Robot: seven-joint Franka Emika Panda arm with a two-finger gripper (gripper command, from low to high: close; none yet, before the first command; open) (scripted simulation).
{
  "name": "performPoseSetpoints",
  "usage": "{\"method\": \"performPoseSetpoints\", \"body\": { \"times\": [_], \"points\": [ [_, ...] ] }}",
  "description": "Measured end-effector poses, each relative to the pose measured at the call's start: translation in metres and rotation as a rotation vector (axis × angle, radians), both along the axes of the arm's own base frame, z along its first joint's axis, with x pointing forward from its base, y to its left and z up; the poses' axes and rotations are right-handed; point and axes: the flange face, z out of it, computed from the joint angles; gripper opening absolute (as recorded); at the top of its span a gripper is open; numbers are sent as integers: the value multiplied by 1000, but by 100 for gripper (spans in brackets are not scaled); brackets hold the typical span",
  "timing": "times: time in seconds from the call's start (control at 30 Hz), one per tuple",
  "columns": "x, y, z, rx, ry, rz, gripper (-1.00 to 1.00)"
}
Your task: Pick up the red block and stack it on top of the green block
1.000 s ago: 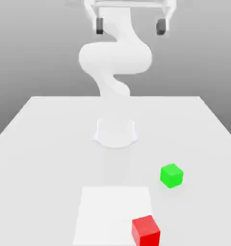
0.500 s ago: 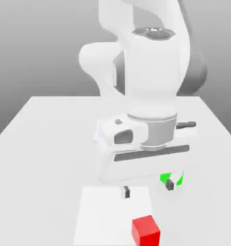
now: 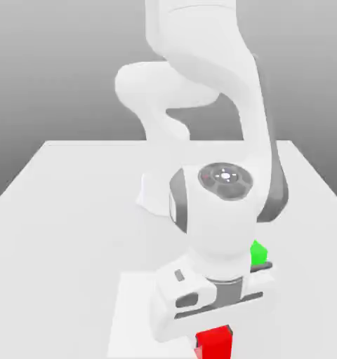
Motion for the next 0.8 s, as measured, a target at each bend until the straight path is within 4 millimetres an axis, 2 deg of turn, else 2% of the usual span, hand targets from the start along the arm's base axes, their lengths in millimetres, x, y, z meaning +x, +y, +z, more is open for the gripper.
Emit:
{"method": "performPoseSetpoints", "body": {
  "times": [0.13, 0.23, 0.3, 0.4, 0.63, 0.8],
  "points": [
    [-4, 3, 47, 2, 0, 7, -100],
    [-39, 36, 66, 14, 2, 81, -100],
    [-69, 65, 74, 20, 3, 156, -100],
    [-116, 92, 84, 23, 5, 251, -100],
    [-215, 108, 88, 3, 0, 415, -100],
    [-223, 108, 53, -16, -4, 432, -100]
  ]
}}
